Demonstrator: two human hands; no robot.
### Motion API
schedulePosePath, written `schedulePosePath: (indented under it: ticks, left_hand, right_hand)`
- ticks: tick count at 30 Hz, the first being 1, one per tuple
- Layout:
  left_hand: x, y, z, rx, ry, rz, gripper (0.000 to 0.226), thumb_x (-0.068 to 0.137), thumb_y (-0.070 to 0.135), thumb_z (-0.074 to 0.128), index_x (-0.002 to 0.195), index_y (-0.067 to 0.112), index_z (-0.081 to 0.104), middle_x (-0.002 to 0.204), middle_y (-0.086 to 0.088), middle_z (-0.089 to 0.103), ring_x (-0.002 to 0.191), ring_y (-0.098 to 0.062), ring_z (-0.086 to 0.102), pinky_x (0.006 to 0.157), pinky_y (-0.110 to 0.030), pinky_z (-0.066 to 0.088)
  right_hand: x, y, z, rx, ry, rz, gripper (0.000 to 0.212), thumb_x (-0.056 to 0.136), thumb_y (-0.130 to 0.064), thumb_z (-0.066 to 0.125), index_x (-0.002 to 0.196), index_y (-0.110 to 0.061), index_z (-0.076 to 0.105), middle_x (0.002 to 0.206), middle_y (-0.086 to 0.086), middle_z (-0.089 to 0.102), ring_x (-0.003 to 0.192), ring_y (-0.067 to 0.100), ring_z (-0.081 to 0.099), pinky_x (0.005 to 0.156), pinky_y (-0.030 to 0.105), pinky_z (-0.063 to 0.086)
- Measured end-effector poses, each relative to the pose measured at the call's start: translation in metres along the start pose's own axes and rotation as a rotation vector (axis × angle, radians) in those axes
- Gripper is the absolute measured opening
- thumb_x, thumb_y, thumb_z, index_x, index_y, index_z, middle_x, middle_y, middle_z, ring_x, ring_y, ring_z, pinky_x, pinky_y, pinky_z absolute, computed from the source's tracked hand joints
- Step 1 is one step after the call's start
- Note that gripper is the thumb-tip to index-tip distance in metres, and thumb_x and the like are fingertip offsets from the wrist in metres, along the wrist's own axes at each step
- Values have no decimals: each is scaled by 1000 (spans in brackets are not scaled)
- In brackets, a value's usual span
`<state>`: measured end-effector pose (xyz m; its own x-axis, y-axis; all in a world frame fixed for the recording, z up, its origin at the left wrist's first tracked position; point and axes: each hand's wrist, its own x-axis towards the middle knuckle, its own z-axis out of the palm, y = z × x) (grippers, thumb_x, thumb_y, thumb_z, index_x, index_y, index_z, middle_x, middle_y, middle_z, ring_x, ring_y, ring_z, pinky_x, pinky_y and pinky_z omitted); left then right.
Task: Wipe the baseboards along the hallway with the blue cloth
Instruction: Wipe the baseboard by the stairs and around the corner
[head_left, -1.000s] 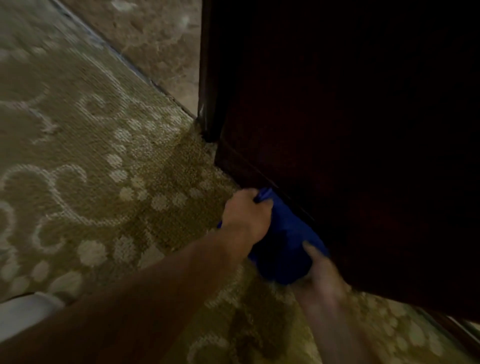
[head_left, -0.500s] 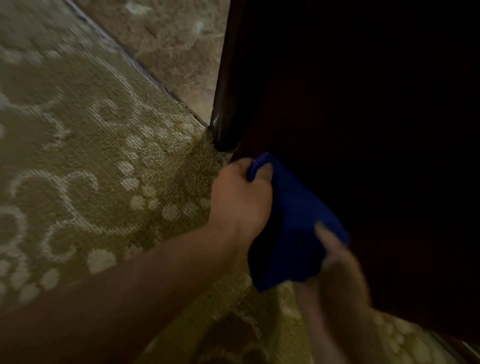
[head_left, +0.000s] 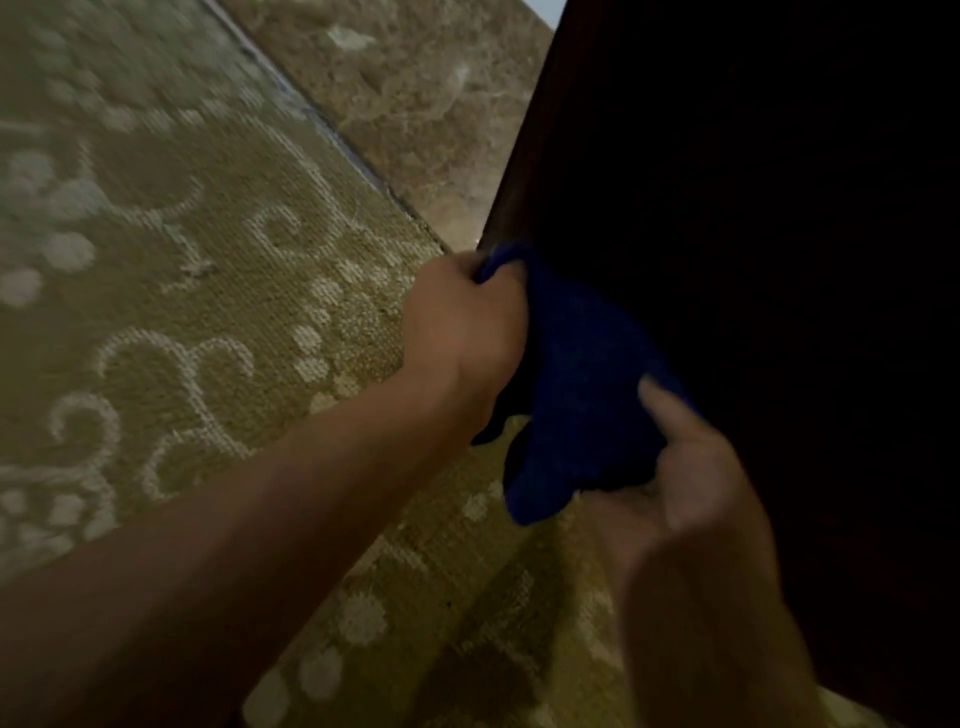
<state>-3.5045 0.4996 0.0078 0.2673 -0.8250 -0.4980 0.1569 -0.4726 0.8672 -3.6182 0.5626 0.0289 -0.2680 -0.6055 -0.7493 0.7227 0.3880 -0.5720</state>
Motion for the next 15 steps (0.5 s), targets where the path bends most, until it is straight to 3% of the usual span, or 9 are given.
schedulePosePath:
  ticks: [3,6,9,11,12,15]
  left_hand:
    - [7,-18,1,80,-1,1,23,91,26,53,97,13,71,93,-14,73,88,-31,70,85,-51,57]
    - [20,-55,-1,194,8,-134,20,95,19,54,100,9,71,97,-14,71,92,-30,67,87,-45,56]
    - [38,-64,-13,199,112,-107,21,94,14,53,85,5,70,80,-11,68,78,-26,65,67,-38,54]
    - [50,-53,-16,280,189,-33,24,92,14,52,74,4,65,67,-9,60,69,-27,58,57,-32,41]
    - [54,-48,-12,333,176,14,22,91,15,54,75,5,66,68,-8,60,70,-29,59,58,-32,40]
    - [56,-39,0,430,-22,65,23,90,20,57,106,11,71,92,-10,72,88,-27,67,77,-34,54]
  right_hand:
    - [12,21,-5,-50,7,-8,40,89,-20,62,128,-25,55,121,2,64,108,23,63,91,43,51]
    - [38,50,-11,-116,118,125,45,93,-19,56,137,-18,48,127,15,58,112,33,58,101,52,45]
    - [57,57,-3,-145,119,221,32,96,-21,52,128,-15,51,119,15,59,106,35,58,99,51,45]
    - [62,58,6,-131,112,208,24,95,-18,53,119,-15,54,109,14,62,100,34,60,93,48,49]
    - [60,57,14,-129,120,213,24,94,-17,53,118,-15,55,108,15,62,98,34,60,92,47,49]
    - [65,61,21,-146,148,210,23,95,-18,44,116,-17,54,104,13,61,91,31,59,83,42,49]
